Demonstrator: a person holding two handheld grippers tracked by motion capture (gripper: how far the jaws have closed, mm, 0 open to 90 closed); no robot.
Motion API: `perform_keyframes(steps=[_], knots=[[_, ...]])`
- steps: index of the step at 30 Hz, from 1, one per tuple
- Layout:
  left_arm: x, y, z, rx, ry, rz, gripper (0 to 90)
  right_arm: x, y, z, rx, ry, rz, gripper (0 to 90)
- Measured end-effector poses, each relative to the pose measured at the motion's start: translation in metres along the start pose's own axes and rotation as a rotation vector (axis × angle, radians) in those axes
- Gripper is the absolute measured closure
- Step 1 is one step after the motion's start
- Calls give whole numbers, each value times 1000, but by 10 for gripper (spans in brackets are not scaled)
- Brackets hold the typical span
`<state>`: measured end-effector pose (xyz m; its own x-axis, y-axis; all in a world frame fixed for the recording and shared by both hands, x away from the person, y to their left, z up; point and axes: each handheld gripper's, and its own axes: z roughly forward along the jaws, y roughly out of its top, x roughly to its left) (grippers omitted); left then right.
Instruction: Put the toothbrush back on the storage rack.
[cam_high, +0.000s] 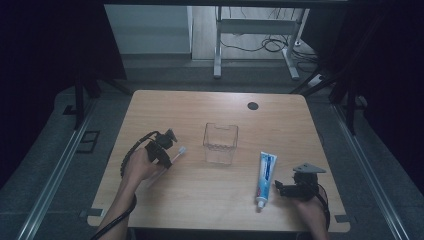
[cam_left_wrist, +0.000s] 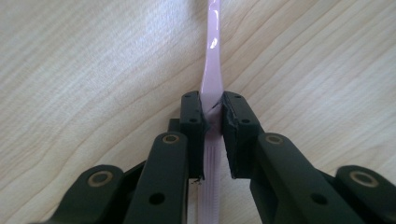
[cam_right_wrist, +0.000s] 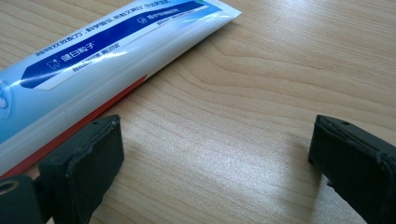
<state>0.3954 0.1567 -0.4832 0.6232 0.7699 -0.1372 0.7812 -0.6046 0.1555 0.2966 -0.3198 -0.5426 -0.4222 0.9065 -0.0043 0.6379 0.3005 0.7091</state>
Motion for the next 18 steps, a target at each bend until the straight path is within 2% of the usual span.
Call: perform_keyframes(steps=[1,2,5,8,18], knots=[[0,0,0,0,0,0,794,0,0,0,0,0,0,30],[-1,-1,-7,-33,-7,14,795,0,0,0,0,0,0,30],[-2,-1,-13,-57,-5,22,795,0,0,0,0,0,0,30],[-6,-1,-26,-102,-2,41,794,0,0,0,0,0,0,30],[-15,1,-48,-188,-10,82,795,0,0,0,0,0,1,30]])
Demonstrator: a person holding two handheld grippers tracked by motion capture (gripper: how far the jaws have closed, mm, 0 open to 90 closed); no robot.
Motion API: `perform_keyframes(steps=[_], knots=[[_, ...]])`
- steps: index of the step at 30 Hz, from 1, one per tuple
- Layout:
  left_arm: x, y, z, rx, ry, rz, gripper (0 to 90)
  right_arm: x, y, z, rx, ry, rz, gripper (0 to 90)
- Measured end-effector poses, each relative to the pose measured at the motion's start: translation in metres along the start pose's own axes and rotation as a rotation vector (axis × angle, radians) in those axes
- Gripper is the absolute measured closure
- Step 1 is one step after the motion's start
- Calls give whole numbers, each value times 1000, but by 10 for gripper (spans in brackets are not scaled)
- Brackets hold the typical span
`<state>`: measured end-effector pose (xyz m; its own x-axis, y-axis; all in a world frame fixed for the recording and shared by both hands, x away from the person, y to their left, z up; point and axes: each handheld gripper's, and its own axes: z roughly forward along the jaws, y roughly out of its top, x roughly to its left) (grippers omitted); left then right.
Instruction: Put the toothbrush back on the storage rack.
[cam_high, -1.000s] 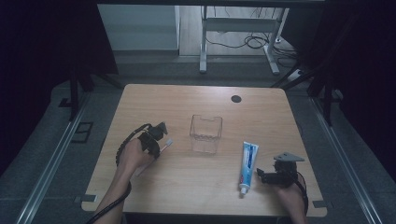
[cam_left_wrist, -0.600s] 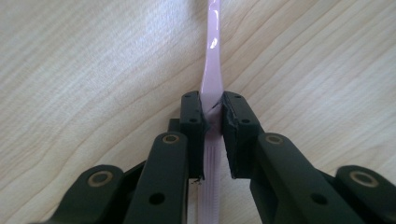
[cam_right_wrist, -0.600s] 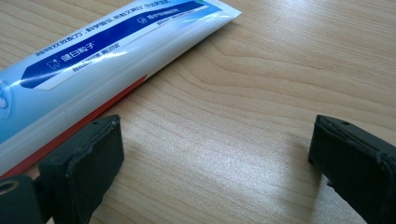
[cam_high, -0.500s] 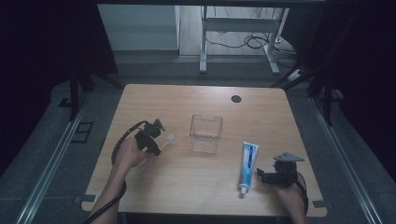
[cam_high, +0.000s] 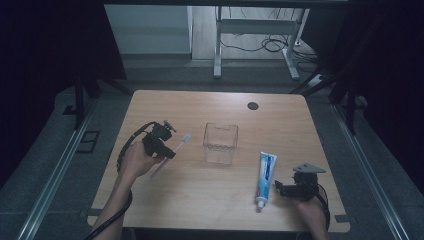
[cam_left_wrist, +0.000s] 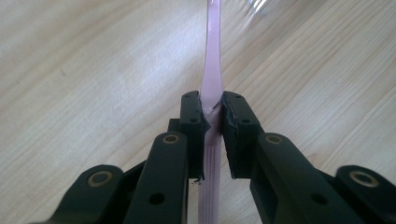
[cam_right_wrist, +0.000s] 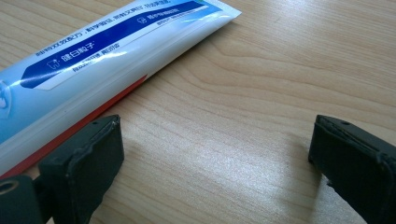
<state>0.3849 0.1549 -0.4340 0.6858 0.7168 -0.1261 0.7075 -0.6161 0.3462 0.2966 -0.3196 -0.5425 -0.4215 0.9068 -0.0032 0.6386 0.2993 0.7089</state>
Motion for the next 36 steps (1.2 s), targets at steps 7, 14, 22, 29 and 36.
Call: perform_keyframes(steps=[7,14,22,29,36], knots=[[-6,6,-15,-81,-22,25,794,0,0,0,0,-1,-2,30],[-11,15,-25,-137,-32,54,794,0,0,0,-1,-1,-1,30],[-17,24,-32,-189,-51,77,795,0,0,0,0,-1,-2,30],[-23,34,-38,-236,-65,96,794,0,0,0,0,-1,1,30],[-29,46,-45,-295,-77,105,795,0,0,0,-1,-1,-1,30]])
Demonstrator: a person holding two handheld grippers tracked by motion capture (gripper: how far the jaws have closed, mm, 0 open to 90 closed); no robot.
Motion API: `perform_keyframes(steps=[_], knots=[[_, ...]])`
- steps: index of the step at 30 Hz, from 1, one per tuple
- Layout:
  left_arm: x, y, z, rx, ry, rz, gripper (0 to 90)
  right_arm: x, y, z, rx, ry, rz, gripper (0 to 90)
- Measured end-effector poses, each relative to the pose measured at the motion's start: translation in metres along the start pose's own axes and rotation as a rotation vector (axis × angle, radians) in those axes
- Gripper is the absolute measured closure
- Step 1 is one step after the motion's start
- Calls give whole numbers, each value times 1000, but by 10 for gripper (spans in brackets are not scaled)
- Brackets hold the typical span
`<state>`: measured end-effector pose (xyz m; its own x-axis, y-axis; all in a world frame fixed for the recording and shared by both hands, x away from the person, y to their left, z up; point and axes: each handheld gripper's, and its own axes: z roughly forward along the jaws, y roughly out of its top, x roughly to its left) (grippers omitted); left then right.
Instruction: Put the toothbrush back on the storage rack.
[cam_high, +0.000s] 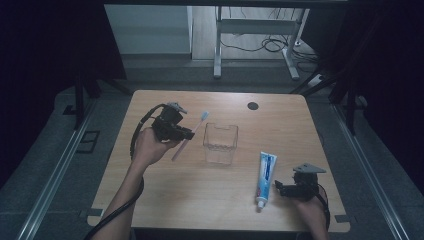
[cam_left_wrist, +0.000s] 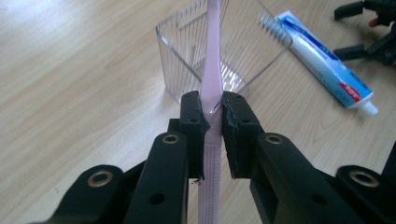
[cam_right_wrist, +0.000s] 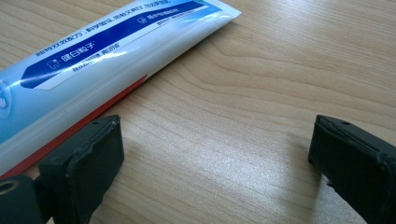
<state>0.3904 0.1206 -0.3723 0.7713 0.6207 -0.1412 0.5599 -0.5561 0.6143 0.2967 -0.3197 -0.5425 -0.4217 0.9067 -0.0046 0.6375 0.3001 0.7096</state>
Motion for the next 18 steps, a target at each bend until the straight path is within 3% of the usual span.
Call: perform_keyframes(steps=[18], knots=[[-11,35,4,-106,10,30,795,0,0,0,0,0,0,30]])
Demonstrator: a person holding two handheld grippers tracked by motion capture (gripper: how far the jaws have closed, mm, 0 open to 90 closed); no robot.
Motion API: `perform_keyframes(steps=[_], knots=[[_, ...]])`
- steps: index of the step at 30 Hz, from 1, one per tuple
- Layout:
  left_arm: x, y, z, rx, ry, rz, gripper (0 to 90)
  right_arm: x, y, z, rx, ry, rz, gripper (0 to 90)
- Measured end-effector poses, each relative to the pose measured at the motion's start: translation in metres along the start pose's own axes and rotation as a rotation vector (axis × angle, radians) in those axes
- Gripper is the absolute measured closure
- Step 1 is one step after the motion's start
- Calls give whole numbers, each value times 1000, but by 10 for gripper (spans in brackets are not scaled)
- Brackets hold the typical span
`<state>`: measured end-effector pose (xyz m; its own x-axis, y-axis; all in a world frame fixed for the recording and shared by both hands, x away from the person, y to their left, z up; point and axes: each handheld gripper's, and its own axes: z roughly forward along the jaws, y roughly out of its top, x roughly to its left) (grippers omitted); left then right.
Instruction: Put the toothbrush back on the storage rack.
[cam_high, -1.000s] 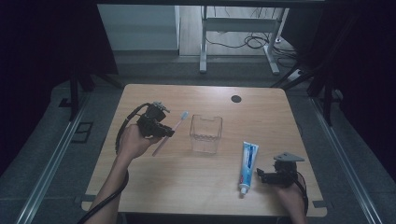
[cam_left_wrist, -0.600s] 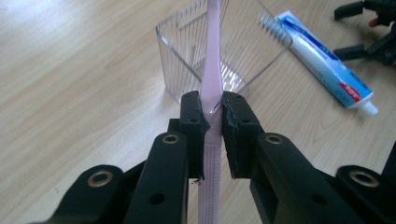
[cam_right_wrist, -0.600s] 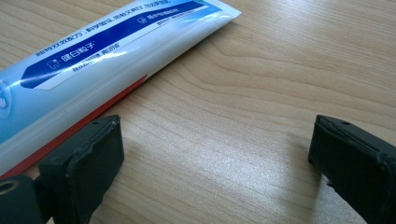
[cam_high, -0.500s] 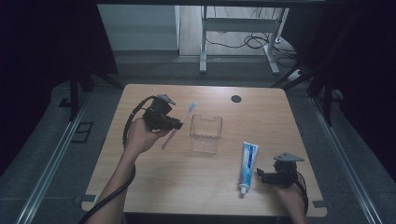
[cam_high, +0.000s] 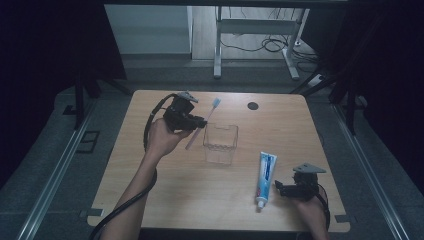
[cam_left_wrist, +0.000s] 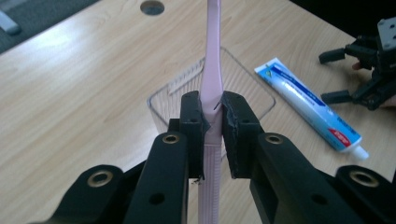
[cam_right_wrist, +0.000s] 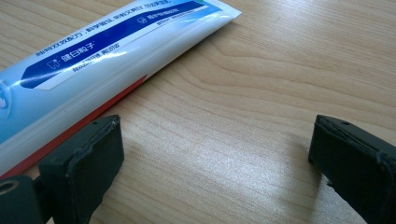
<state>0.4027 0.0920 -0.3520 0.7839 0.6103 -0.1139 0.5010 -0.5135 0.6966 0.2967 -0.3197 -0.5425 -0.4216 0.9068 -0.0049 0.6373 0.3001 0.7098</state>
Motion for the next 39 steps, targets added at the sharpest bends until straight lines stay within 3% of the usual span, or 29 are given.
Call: perform_keyframes(steps=[14,21,39], knots=[[-9,23,15,-84,8,13,795,0,0,0,0,0,0,30],[-12,29,30,-92,26,22,795,0,0,0,0,1,0,30],[-11,19,69,-119,48,12,794,0,1,1,0,8,-9,30]])
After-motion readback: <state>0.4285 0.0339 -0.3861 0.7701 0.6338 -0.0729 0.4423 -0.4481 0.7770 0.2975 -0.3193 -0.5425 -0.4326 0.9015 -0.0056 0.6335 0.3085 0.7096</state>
